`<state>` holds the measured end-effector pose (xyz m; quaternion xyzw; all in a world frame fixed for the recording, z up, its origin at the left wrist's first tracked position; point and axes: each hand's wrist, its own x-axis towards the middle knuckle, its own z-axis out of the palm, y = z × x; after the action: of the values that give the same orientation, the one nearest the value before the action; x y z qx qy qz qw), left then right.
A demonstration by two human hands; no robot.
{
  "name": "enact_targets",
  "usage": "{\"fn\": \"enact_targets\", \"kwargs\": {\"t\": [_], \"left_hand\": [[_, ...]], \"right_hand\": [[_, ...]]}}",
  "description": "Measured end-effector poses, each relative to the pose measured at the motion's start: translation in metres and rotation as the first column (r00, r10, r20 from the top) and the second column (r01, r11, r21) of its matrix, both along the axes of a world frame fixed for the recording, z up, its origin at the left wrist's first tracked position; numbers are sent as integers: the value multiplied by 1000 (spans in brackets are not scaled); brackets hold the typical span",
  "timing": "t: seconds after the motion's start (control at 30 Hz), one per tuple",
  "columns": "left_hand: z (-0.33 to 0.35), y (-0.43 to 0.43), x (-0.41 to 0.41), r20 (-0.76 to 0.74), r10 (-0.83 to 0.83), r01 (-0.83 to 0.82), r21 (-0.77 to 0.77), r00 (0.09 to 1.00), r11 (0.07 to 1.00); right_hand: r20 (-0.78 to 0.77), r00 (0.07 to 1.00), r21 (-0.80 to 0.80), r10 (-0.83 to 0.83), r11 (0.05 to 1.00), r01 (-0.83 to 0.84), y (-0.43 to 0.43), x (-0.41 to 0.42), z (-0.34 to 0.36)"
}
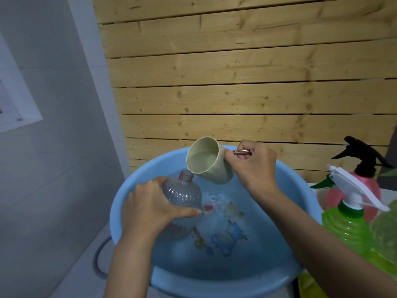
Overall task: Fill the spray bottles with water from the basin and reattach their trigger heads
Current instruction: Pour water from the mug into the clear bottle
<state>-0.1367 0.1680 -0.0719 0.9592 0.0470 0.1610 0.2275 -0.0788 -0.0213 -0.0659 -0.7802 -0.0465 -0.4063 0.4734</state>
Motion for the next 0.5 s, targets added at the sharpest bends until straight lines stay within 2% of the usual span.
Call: {"fn": "enact_targets", "kwargs": {"t": [0.5], "left_hand": [[0,0,-1,9,-16,16,0,1000,1000]], "right_hand": [[65,998,-54,3,999,0,0,0,-2]]}}
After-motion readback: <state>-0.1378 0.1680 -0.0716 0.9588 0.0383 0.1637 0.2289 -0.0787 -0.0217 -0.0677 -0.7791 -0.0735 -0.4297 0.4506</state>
